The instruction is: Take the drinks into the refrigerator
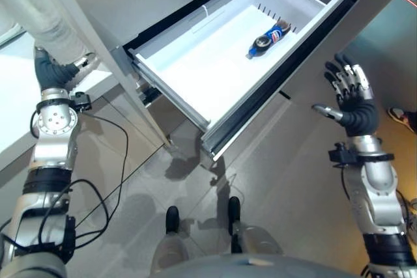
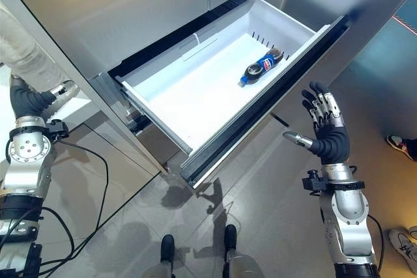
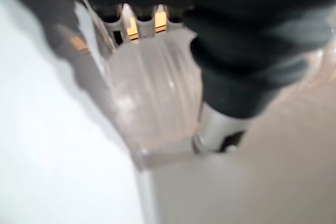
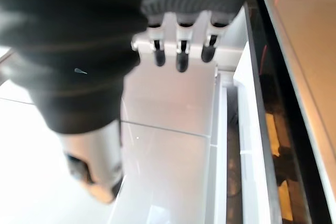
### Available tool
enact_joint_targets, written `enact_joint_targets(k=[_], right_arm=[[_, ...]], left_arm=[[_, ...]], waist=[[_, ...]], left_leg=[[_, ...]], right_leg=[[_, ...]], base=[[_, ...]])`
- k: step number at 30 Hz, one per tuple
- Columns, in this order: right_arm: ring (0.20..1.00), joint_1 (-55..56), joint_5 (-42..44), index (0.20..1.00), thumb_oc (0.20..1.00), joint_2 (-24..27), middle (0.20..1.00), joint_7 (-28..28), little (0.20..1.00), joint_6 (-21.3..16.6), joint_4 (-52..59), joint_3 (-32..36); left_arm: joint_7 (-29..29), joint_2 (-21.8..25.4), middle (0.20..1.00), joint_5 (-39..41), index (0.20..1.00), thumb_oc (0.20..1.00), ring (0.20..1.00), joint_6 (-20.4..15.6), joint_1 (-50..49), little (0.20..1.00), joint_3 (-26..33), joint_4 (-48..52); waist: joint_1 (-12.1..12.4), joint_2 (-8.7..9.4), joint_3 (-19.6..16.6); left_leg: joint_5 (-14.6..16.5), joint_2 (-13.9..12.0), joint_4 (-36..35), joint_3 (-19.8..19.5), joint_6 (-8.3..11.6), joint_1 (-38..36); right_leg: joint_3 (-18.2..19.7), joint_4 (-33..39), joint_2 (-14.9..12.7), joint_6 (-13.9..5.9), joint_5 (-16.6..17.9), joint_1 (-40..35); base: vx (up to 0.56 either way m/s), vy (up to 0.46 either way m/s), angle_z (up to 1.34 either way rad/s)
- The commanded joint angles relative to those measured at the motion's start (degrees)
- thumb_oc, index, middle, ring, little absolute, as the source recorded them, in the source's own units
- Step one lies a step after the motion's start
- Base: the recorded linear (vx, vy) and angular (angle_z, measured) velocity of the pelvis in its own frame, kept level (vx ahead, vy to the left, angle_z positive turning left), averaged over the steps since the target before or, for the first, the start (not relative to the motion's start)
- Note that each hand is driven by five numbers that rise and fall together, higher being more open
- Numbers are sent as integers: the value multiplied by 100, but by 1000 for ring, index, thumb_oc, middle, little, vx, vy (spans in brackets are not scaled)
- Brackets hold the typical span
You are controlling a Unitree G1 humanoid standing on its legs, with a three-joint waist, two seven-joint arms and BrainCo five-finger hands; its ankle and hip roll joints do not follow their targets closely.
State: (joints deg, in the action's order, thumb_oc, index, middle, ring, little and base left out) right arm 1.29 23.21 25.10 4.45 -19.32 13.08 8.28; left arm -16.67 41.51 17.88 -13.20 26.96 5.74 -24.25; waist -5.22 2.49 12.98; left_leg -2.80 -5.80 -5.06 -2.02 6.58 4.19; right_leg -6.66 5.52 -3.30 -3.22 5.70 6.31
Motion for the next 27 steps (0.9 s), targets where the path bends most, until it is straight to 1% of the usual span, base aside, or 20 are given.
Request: enact_joint_targets(k=[1, 2, 3, 5, 6, 7, 11, 14, 16, 17, 18, 19, 21, 22, 24, 25, 26, 27], right_arm=[[1000, -368, 202, 1000, 1000, 39, 1000, 10, 1000, -341, 521, 311], [1000, -360, 208, 1000, 1000, 33, 1000, 17, 1000, -348, 529, 314], [1000, -361, 210, 1000, 1000, 33, 1000, 17, 1000, -349, 528, 311], [1000, -350, 211, 1000, 1000, 23, 1000, 28, 1000, -351, 540, 316], [1000, -332, 208, 1000, 1000, 14, 1000, 43, 1000, -347, 551, 326], [1000, -320, 212, 1000, 1000, 0, 1000, 54, 1000, -345, 555, 334], [1000, -308, 185, 1000, 1000, -24, 1000, 48, 1000, -350, 528, 347], [1000, -350, 170, 1000, 1000, 10, 1000, 43, 1000, -339, 460, 310], [1000, -373, 145, 1000, 1000, 59, 1000, 20, 1000, -338, 428, 355], [1000, -369, 146, 1000, 1000, 65, 1000, 21, 1000, -339, 426, 346], [1000, -388, 167, 1000, 1000, 132, 1000, 36, 1000, -312, 395, 383], [1000, -383, 170, 1000, 1000, 143, 1000, 38, 1000, -313, 392, 368], [1000, -378, 165, 1000, 1000, 279, 1000, 86, 1000, -266, 364, 451], [1000, -382, 184, 1000, 1000, 343, 1000, 117, 1000, -247, 358, 464], [1000, -351, 319, 1000, 1000, 444, 1000, 238, 1000, -204, 369, 538], [1000, -329, 387, 1000, 1000, 516, 1000, 304, 1000, -170, 360, 563], [1000, -326, 399, 1000, 1000, 526, 1000, 313, 1000, -172, 356, 545], [1000, -255, 515, 1000, 1000, 683, 1000, 456, 1000, -99, 342, 549]], left_arm=[[458, -206, 200, 42, 200, 200, 200, -339, 1020, 200, -580, -143], [480, -232, 200, 74, 200, 200, 200, -351, 1023, 200, -590, -124], [478, -264, 222, 82, 222, 222, 222, -359, 1024, 222, -600, -129], [504, -289, 297, 90, 297, 297, 297, -370, 1011, 297, -609, -89], [533, -307, 288, 118, 288, 288, 288, -371, 999, 288, -613, -87], [547, -333, 200, 136, 200, 200, 200, -377, 990, 200, -614, -68], [559, -375, 200, 138, 200, 200, 200, -400, 973, 200, -600, -80], [556, -401, 200, 211, 200, 200, 200, -464, 865, 200, -550, 72], [685, -411, 200, 375, 200, 200, 200, -568, 635, 200, -480, 514], [693, -413, 200, 381, 200, 200, 200, -557, 598, 200, -458, 546], [861, -496, 200, 678, 200, 200, 200, -680, 191, 200, -291, 1086], [867, -503, 200, 682, 200, 200, 200, -667, 145, 200, -263, 1122], [1116, -496, 200, 891, 200, 200, 200, -795, -233, 200, -96, 1754], [1201, -550, 200, 1031, 200, 200, 200, -827, -434, 200, -9, 1965], [1517, -492, 200, 1264, 200, 200, 200, -897, -834, 200, 179, 2405], [1659, -471, 200, 1406, 200, 200, 200, -926, -1098, 200, 310, 2644], [1676, -479, 200, 1421, 200, 200, 200, -913, -1153, 200, 347, 2681], [1933, -425, 200, 1693, 200, 200, 200, -905, -1540, 200, 528, 3060]], waist=[[-398, -91, 84], [-402, -100, 83], [-406, -110, 80], [-407, -126, 70], [-409, -133, 66], [-410, -145, 63], [-426, -167, 24], [-405, -147, -14], [-371, -134, -30], [-378, -136, -35], [-302, -111, -60], [-313, -118, -67], [-263, -107, -112], [-234, -99, -129], [-172, -93, -162], [-127, -86, -176], [-142, -90, -187], [-92, -76, -232]], left_leg=[[649, 403, 39, 16, -536, -693], [652, 411, 36, 12, -534, -707], [656, 419, 36, 10, -533, -715], [664, 421, 32, 9, -534, -735], [666, 425, 29, 8, -533, -744], [667, 429, 26, 4, -530, -754], [678, 429, 15, 0, -519, -789], [696, 423, 14, 2, -511, -823], [705, 422, 16, -1, -510, -845], [706, 422, 16, 0, -510, -851], [707, 425, 21, -13, -507, -875], [708, 425, 19, -10, -507, -882], [718, 432, 22, -18, -505, -907], [717, 437, 25, -26, -504, -920], [726, 449, 34, -30, -498, -930], [726, 459, 42, -30, -498, -939], [727, 460, 41, -27, -498, -945], [730, 476, 54, -32, -500, -950]], right_leg=[[113, -581, 298, 57, -1039, -431], [103, -580, 297, 58, -1040, -442], [100, -584, 297, 58, -1041, -445], [93, -590, 292, 57, -1045, -463], [93, -584, 287, 56, -1042, -478], [91, -584, 284, 56, -1044, -485], [52, -570, 271, 54, -1050, -535], [25, -563, 275, 51, -1057, -594], [20, -557, 273, 54, -1058, -627], [21, -554, 273, 54, -1058, -633], [3, -541, 264, 55, -1053, -684], [6, -536, 264, 55, -1052, -692], [-8, -503, 255, 55, -1049, -753], [-20, -493, 250, 59, -1044, -781], [-30, -472, 243, 63, -1039, -821], [-47, -451, 236, 62, -1028, -846], [-44, -444, 236, 62, -1025, -854], [-46, -409, 231, 66, -1004, -885]], base=[[10, 0, 3], [0, 0, 0], [0, 0, 0], [0, 0, 0], [0, 0, 0], [0, 0, 0], [3, 1, 2], [0, 0, 0], [-3, -7, 7], [-5, -4, 6], [0, -4, 3], [0, 0, 0], [0, 0, 0], [-5, -1, 4], [-10, 2, 6], [-8, 5, 3], [0, 0, 0], [-13, 0, -4]])
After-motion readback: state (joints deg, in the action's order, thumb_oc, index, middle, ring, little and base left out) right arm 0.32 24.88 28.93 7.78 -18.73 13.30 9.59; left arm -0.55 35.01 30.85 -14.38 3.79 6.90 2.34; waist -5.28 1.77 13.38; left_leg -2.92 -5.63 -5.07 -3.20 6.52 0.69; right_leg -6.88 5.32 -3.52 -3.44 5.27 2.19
